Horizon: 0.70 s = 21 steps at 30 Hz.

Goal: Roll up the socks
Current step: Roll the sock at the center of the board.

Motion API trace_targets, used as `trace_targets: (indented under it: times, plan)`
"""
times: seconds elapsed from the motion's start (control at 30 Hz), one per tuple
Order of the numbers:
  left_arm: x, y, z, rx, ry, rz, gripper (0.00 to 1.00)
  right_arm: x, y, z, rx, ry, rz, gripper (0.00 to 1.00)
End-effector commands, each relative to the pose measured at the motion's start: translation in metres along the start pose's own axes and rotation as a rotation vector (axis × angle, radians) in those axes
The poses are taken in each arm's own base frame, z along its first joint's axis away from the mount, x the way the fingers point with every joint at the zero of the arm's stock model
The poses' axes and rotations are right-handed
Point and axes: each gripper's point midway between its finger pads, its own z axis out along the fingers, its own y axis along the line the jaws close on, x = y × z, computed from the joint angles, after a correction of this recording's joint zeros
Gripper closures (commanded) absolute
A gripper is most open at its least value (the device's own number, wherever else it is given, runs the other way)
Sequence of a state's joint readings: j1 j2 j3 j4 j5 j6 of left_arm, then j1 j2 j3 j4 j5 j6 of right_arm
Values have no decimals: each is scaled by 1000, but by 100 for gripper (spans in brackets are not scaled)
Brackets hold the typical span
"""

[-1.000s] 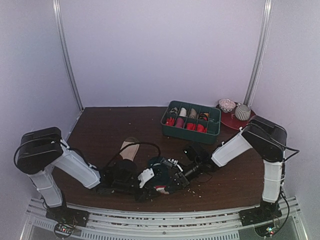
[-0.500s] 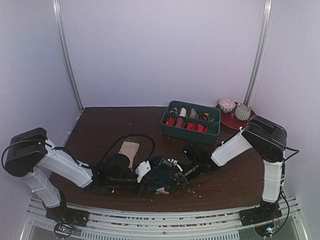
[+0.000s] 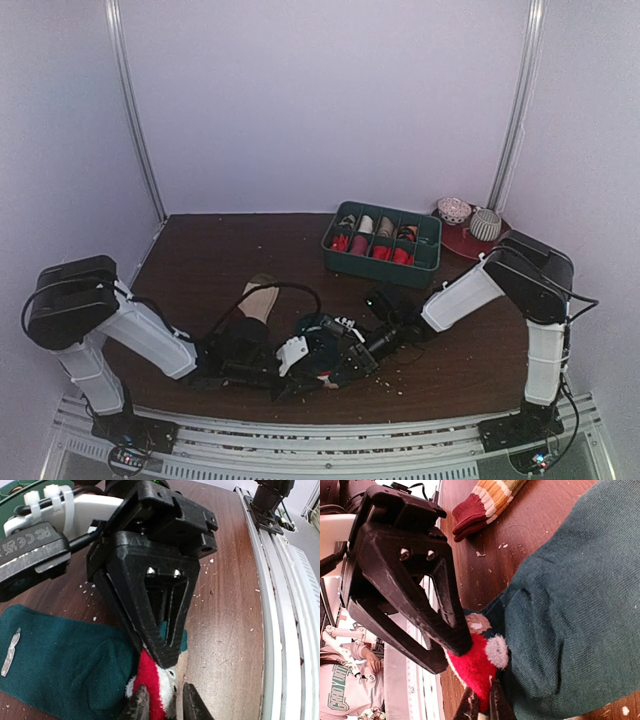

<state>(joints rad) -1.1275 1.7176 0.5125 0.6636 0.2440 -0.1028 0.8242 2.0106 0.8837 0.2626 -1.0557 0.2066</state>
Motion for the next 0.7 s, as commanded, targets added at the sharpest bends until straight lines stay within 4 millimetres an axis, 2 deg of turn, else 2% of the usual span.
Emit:
trace_targets:
  times: [0.0,0.03,0.1,0.17,0.2,0.47,0.57,0.67]
  plan:
    - [-9,-5,9,30,-25,-1,80,98,-70,-2,293,214,292,94]
    - [-6,-5,10,31,-18,-6,78,98,-70,-2,294,214,294,94]
    - [-1,-5,12,29,-6,-17,69,98,-70,-2,294,214,292,94]
    - [5,-4,13,27,2,-28,67,98,-70,-3,295,215,294,94]
    - [7,-4,12,24,7,-31,68,98,-70,-2,294,215,293,94]
    - [15,-2,10,10,24,-52,100,100,-70,-3,300,217,297,94]
    - [27,1,13,-4,71,-82,100,96,-68,-3,299,210,289,94]
    - [48,8,17,-48,153,-148,100,83,-63,-5,292,188,255,88]
